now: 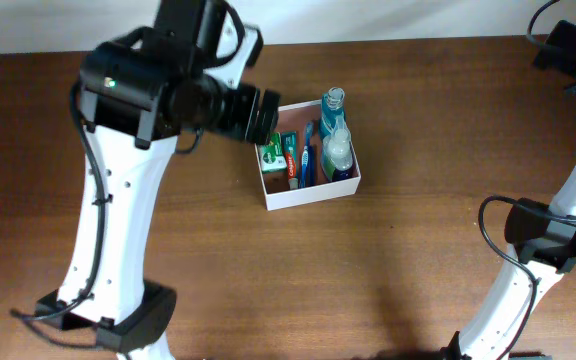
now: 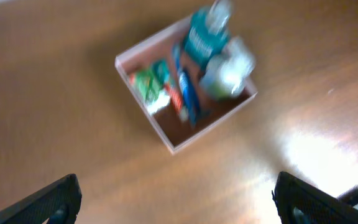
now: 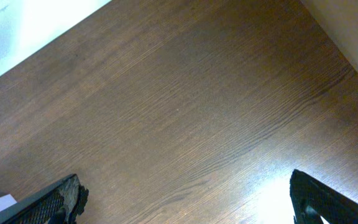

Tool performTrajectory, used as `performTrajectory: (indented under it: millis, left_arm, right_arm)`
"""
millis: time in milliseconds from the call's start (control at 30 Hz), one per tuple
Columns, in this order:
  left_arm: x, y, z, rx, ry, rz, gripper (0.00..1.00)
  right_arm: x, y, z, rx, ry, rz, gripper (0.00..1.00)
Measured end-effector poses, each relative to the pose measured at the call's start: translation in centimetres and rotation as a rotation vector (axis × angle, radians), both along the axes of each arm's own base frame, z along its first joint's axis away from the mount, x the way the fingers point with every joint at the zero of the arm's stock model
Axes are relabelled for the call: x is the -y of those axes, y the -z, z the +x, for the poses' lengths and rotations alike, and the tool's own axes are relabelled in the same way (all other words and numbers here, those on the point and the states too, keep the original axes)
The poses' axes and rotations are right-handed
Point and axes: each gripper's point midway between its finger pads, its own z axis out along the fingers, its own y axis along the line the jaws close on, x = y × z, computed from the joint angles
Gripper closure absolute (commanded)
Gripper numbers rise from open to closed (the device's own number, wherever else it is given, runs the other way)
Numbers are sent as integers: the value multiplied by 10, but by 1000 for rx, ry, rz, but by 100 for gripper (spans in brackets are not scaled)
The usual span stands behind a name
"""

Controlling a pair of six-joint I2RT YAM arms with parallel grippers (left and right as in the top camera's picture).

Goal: Pack container

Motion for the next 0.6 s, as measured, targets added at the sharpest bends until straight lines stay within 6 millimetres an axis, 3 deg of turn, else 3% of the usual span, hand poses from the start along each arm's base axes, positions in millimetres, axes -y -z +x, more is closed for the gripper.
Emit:
performTrajectory:
  millis: [100,167,233,367,600]
  left_arm:
    - [-20,20,-15,-73,-90,71,1]
    - [-36,23,-23,-79,-186,109,1]
    - [-54,16,-34,-51,-287,129,1]
    - [-68,-6,-45,18,-366,108,1]
    - [-75,-12,-47,48,-376,122,1]
  right_arm:
    - [0,0,0,0,0,0,2]
    - [0,0,0,-1,-1,0,2]
    - [0,0,0,0,1,0,1]
    - [0,0,0,0,0,0,2]
    - [0,0,0,0,0,0,2]
